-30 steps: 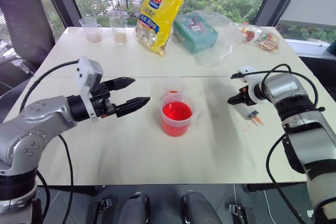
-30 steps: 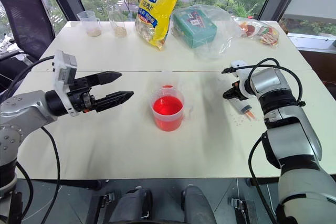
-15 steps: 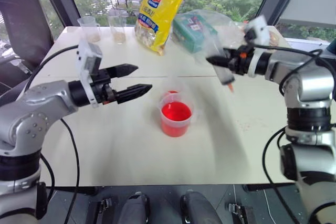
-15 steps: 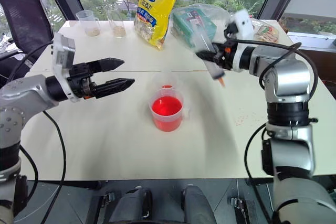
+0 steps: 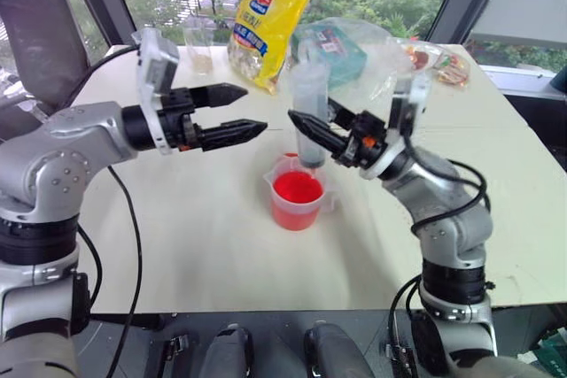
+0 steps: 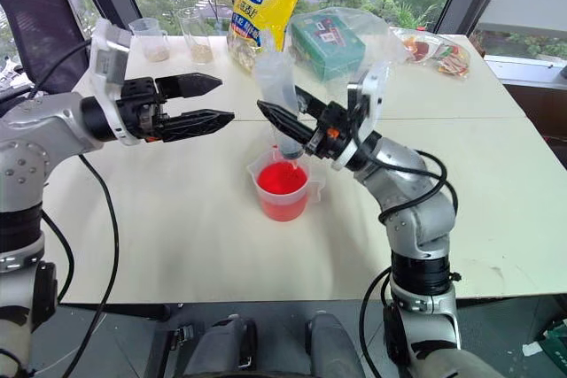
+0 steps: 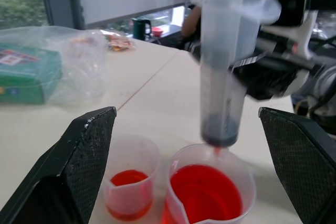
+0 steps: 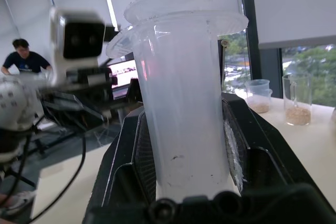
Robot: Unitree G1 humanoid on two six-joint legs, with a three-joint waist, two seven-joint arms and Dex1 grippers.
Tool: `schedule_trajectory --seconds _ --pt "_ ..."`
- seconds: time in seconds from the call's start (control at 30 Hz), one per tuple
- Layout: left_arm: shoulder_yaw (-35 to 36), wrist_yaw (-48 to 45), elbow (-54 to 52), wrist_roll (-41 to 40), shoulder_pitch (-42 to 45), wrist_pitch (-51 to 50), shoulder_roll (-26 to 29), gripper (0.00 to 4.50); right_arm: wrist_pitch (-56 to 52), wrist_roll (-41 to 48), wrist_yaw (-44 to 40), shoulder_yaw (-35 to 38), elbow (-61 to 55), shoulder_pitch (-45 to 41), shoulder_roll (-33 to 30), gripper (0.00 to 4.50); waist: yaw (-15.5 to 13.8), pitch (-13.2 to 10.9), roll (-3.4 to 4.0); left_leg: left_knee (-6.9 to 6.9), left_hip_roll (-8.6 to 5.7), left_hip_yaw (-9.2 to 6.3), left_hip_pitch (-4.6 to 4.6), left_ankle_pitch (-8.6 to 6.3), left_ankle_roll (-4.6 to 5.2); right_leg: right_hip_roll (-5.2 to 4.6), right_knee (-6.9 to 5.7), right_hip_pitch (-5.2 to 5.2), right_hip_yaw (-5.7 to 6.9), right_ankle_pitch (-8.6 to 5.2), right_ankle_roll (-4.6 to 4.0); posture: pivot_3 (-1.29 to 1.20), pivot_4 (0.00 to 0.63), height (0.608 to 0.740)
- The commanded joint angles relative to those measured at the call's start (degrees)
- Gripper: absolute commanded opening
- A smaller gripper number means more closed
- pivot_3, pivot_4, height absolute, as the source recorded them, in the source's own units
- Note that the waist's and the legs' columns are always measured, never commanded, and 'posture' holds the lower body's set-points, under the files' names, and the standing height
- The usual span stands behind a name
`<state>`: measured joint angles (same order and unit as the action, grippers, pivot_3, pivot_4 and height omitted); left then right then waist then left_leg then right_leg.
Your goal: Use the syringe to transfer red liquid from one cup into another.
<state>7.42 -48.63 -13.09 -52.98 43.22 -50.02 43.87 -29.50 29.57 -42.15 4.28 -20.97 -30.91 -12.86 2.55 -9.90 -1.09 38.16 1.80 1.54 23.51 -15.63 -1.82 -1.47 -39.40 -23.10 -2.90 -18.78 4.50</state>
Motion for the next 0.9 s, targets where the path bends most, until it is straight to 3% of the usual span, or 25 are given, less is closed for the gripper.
schedule_trajectory --seconds 0.03,0.3,0.9 --pt "-0.2 -1.0 -0.7 -0.8 2.4 -1.0 -0.4 4.50 7.3 -2.6 -0.9 -2.9 2.0 2.2 0.5 1.35 0.0 0.0 0.00 0.00 0.00 0.00 0.00 0.00 0.00 0.00 -0.01 0.00 0.00 0.00 0.00 0.00 0.150 0.740" --pt "-2.6 -3.5 -0.2 -0.7 5.3 -2.7 -2.4 4.50 15.4 -6.1 -1.5 -7.1 7.8 7.4 0.6 1.35 -0.1 0.0 0.00 0.02 -0.01 0.00 -0.02 0.01 -0.02 0.01 -0.02 0.02 0.00 0.00 0.00 0.00 0.150 0.740" --pt "-6.0 -6.7 2.7 0.5 7.3 -4.0 -6.4 4.50 17.0 -7.0 -0.7 -8.0 9.7 7.2 -0.4 1.35 -0.1 0.0 0.00 0.02 0.00 -0.01 -0.04 0.03 -0.06 0.02 -0.06 0.02 -0.01 0.00 0.00 0.00 0.150 0.740"
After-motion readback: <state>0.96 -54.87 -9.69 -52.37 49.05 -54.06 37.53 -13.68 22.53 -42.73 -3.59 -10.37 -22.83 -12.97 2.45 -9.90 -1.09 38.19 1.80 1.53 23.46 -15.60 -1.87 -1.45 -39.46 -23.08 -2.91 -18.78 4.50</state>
